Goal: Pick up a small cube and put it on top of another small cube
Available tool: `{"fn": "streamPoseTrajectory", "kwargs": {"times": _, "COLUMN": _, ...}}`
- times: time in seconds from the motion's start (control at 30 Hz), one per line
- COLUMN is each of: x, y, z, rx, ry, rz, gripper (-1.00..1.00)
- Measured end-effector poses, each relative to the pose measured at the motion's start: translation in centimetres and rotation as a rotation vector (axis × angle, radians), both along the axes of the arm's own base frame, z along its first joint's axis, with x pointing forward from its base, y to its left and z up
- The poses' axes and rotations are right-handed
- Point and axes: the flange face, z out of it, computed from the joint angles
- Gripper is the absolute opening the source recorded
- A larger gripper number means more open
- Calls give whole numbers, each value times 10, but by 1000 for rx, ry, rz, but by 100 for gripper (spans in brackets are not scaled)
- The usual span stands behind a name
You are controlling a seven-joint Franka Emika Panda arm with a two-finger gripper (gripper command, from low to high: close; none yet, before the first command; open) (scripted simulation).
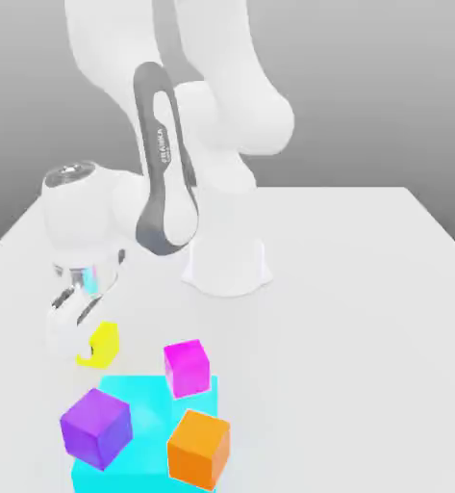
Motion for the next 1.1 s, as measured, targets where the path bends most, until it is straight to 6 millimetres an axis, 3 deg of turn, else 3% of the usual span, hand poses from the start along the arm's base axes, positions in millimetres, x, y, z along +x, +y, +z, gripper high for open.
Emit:
{"fn": "streamPoseTrajectory", "kwargs": {"times": 0.3, "x": 0, "y": -1, "z": 59, "rx": 0, "ry": 1, "rz": -1, "gripper": -100}}
{"fn": "streamPoseTrajectory", "kwargs": {"times": 0.4, "x": 26, "y": 11, "z": 80, "rx": 0, "ry": 1, "rz": 149, "gripper": -100}}
{"fn": "streamPoseTrajectory", "kwargs": {"times": 0.6, "x": 92, "y": 62, "z": 128, "rx": 0, "ry": 1, "rz": 574, "gripper": -100}}
{"fn": "streamPoseTrajectory", "kwargs": {"times": 0.83, "x": 146, "y": 149, "z": 189, "rx": 2, "ry": 0, "rz": 1071, "gripper": -100}}
{"fn": "streamPoseTrajectory", "kwargs": {"times": 0.97, "x": 151, "y": 160, "z": 153, "rx": 1, "ry": 2, "rz": 1127, "gripper": -100}}
{"fn": "streamPoseTrajectory", "kwargs": {"times": 1.0, "x": 150, "y": 160, "z": 141, "rx": 1, "ry": 2, "rz": 1130, "gripper": 100}}
{"fn": "streamPoseTrajectory", "kwargs": {"times": 1.1, "x": 150, "y": 160, "z": 141, "rx": 1, "ry": 2, "rz": 1130, "gripper": 100}}
